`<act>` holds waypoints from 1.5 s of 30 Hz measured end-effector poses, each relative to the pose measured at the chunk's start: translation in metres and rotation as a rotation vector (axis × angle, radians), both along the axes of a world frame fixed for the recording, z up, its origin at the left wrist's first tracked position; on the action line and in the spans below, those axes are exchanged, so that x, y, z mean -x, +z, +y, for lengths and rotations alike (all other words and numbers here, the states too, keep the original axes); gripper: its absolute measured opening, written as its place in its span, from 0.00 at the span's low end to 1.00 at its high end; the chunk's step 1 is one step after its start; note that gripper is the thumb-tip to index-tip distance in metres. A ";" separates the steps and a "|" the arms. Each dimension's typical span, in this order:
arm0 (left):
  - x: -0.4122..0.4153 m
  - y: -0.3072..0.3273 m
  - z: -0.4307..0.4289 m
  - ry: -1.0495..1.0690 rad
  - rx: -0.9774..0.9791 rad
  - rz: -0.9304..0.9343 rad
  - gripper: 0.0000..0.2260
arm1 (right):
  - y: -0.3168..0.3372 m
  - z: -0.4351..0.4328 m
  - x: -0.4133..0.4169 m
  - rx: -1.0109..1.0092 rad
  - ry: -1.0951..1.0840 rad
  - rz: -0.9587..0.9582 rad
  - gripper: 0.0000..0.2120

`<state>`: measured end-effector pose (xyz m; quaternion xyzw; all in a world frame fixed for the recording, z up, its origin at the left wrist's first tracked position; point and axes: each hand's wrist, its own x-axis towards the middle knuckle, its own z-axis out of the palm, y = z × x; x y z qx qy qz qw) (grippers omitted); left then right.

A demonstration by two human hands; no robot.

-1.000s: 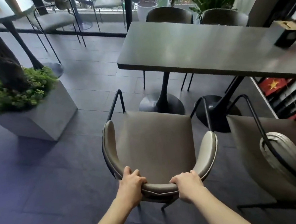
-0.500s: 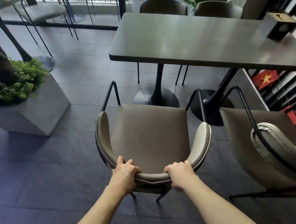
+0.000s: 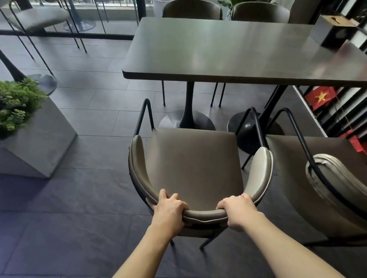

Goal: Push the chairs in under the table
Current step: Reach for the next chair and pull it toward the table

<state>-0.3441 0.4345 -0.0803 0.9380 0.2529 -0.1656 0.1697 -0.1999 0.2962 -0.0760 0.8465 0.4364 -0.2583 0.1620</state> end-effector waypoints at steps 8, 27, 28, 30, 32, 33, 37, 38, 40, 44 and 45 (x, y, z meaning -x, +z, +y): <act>-0.033 0.004 0.001 -0.013 -0.004 -0.029 0.12 | -0.002 -0.002 -0.032 -0.026 -0.043 -0.017 0.21; -0.046 0.012 0.005 0.039 0.020 0.120 0.13 | 0.004 -0.016 -0.029 -0.080 -0.095 -0.110 0.29; -0.050 0.017 0.003 0.034 0.010 0.192 0.14 | 0.007 -0.020 -0.029 -0.091 -0.113 -0.097 0.31; -0.056 0.021 -0.002 -0.002 -0.016 0.290 0.16 | 0.016 -0.031 -0.030 -0.128 -0.164 -0.073 0.33; -0.061 0.022 -0.013 -0.065 -0.042 0.288 0.19 | 0.027 -0.043 -0.035 -0.188 -0.229 -0.060 0.33; -0.064 0.023 -0.022 -0.097 -0.049 0.252 0.20 | 0.032 -0.050 -0.038 -0.217 -0.262 -0.056 0.33; -0.079 0.024 -0.065 -0.207 -0.025 0.099 0.24 | 0.056 -0.090 -0.058 -0.264 -0.381 -0.057 0.33; -0.084 0.023 -0.076 -0.211 -0.040 0.076 0.28 | 0.062 -0.104 -0.066 -0.267 -0.404 -0.068 0.33; -0.096 0.023 -0.098 -0.199 -0.076 0.020 0.34 | 0.071 -0.137 -0.084 -0.262 -0.456 -0.098 0.34; -0.141 0.044 -0.160 -0.257 -0.065 -0.087 0.39 | 0.080 -0.217 -0.126 -0.205 -0.585 -0.129 0.36; -0.157 0.051 -0.178 -0.278 -0.057 -0.106 0.39 | 0.081 -0.236 -0.139 -0.183 -0.610 -0.133 0.38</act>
